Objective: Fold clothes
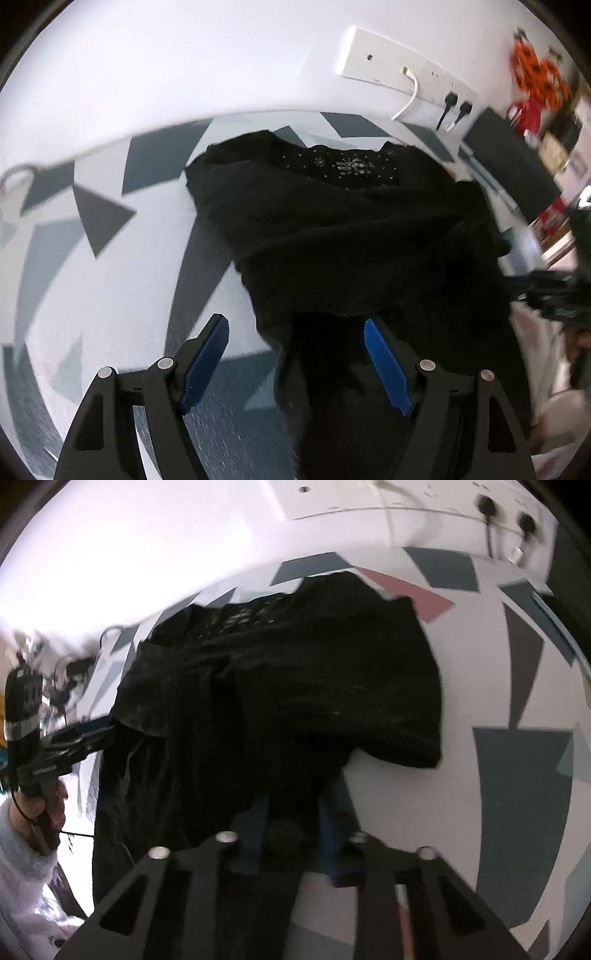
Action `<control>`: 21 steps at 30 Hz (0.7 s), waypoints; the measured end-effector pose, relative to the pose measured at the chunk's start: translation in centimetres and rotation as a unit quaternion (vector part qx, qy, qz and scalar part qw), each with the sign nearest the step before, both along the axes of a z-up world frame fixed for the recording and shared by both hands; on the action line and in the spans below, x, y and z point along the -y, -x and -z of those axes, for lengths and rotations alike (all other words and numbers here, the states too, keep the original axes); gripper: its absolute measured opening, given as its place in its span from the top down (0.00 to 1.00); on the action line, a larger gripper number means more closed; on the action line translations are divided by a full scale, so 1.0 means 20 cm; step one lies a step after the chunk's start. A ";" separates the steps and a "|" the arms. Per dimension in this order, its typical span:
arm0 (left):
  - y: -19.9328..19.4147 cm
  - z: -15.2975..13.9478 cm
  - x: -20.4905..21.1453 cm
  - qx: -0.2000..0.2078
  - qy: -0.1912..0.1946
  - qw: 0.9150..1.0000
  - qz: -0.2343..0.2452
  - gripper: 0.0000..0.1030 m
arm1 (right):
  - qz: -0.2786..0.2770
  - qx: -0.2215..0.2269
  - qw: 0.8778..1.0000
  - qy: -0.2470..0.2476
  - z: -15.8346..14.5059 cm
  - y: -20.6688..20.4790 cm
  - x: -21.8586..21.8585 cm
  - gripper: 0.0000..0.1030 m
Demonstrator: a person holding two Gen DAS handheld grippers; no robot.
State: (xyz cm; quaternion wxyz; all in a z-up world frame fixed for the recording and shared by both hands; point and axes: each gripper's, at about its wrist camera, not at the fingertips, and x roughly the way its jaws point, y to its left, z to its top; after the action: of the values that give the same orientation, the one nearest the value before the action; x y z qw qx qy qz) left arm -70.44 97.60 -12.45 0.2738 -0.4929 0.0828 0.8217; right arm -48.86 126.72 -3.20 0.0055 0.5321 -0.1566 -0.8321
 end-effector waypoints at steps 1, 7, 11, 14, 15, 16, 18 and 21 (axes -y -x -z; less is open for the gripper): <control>0.01 0.00 0.01 -0.009 0.006 1.000 -0.014 0.26 | -0.008 0.002 1.000 -0.011 -0.02 0.01 0.01 0.90; 0.08 0.01 0.10 -0.046 0.029 0.994 -0.099 0.26 | -0.036 -0.038 0.992 -0.113 -0.31 0.08 0.05 0.93; 0.08 0.04 0.12 -0.041 0.037 0.993 -0.100 0.26 | -0.057 -0.073 0.977 -0.192 -0.52 0.16 0.06 0.93; 0.07 0.07 0.15 -0.037 0.037 0.992 -0.111 0.26 | -0.068 -0.080 0.965 -0.241 -0.55 0.26 0.04 0.93; 0.07 0.07 0.16 -0.035 0.032 0.992 -0.116 0.26 | -0.070 -0.070 0.966 -0.240 -0.53 0.30 0.02 0.93; 0.07 0.07 0.16 -0.035 0.034 0.992 -0.114 0.26 | -0.072 -0.055 0.969 -0.231 -0.50 0.34 0.00 0.92; 0.07 0.06 0.15 -0.034 0.040 0.992 -0.112 0.26 | -0.061 -0.033 0.973 -0.221 -0.40 0.40 -0.07 0.85; 0.08 0.06 0.15 -0.031 0.040 0.993 -0.109 0.26 | -0.027 -0.001 0.979 -0.203 -0.27 0.45 -0.20 0.67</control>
State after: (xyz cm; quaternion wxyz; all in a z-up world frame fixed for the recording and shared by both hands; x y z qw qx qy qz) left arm -71.95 94.56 -13.70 0.1599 -0.4837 0.0696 0.8577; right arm -57.77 130.66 2.24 -0.0797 0.5257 0.0299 -0.8464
